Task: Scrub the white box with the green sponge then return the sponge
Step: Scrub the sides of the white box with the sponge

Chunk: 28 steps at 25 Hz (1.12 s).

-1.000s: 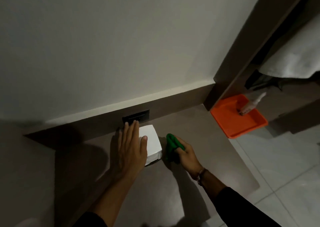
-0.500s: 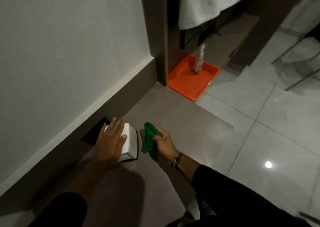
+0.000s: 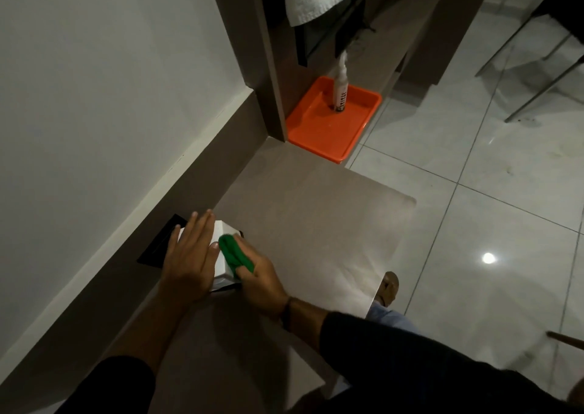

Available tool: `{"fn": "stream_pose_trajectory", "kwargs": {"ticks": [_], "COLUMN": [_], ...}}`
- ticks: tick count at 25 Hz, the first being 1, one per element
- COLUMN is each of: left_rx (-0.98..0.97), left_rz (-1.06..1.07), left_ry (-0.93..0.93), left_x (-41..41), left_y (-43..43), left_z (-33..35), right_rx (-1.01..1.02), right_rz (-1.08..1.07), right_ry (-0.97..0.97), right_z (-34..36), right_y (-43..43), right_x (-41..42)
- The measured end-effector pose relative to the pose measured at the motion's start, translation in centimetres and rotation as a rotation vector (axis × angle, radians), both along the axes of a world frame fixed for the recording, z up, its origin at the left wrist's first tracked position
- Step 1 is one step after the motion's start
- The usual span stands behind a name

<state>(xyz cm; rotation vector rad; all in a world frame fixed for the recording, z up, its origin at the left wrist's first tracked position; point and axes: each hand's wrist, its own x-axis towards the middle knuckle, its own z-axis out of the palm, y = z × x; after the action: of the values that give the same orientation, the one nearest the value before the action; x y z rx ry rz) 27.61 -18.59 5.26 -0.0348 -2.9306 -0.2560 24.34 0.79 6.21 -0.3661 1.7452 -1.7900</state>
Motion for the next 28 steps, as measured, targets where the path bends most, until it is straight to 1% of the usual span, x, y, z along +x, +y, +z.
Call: {"fn": "stream_pose_trajectory", "kwargs": {"ticks": [2,4,7,9,10,13,16,17,18,19,21,22,24,26,28], "left_rx": [0.027,0.010,-0.071,-0.107,-0.119,-0.193,-0.212,-0.204,-0.201,-0.206,-0.232,-0.241,-0.249,-0.245,-0.241], "left_rz": [0.008,-0.004,-0.058,-0.074,-0.075,-0.083,-0.050,-0.036,-0.026,-0.022,-0.035,-0.042,-0.056,-0.058,-0.075], "left_ry": [0.014,0.028,0.071,0.086,0.092,0.118,0.038,0.002,-0.019,-0.022,0.012,0.033,0.056,0.068,0.072], "left_x": [-0.1,-0.1,0.4,0.5,0.5,0.4,0.1,0.0,0.0,0.0,0.0,0.1,0.0,0.0,0.1], "left_y": [0.2,0.0,-0.5,-0.7,-0.8,-1.0,-1.4,-1.5,-1.5,-1.3,-0.7,-0.4,-0.3,-0.4,-0.4], "left_z": [0.2,-0.1,-1.0,-1.3,-1.5,-1.8,-2.1,-2.0,-1.9,-1.7,-1.4,-1.2,-0.9,-0.8,-0.8], "right_rx": [0.077,0.053,-0.040,-0.007,0.007,0.000,0.069,0.104,0.106,0.067,0.018,0.043,0.197,0.313,0.323], "right_rz": [0.034,0.011,-0.085,-0.118,-0.117,-0.106,-0.054,-0.041,-0.038,-0.041,-0.072,-0.086,-0.070,-0.016,0.021], "right_ry": [0.110,0.120,-0.017,-0.137,-0.164,-0.121,0.012,0.018,-0.009,-0.039,-0.126,-0.194,-0.301,-0.305,-0.305], "right_z": [-0.6,-0.6,-0.4,-0.3,-0.3,-0.6,-2.4,-3.1,-3.4,-3.5,-2.9,-2.4,-1.4,-0.6,-0.2], "right_y": [1.1,0.9,-1.4,-2.8,-3.1,-2.3,0.4,0.9,1.0,0.6,-1.2,-2.3,-3.9,-4.4,-3.3], "right_x": [2.9,3.9,0.4,-3.4,-4.4,-3.0,3.1,4.4,4.5,3.7,0.3,-2.0,-6.5,-8.1,-7.0]}}
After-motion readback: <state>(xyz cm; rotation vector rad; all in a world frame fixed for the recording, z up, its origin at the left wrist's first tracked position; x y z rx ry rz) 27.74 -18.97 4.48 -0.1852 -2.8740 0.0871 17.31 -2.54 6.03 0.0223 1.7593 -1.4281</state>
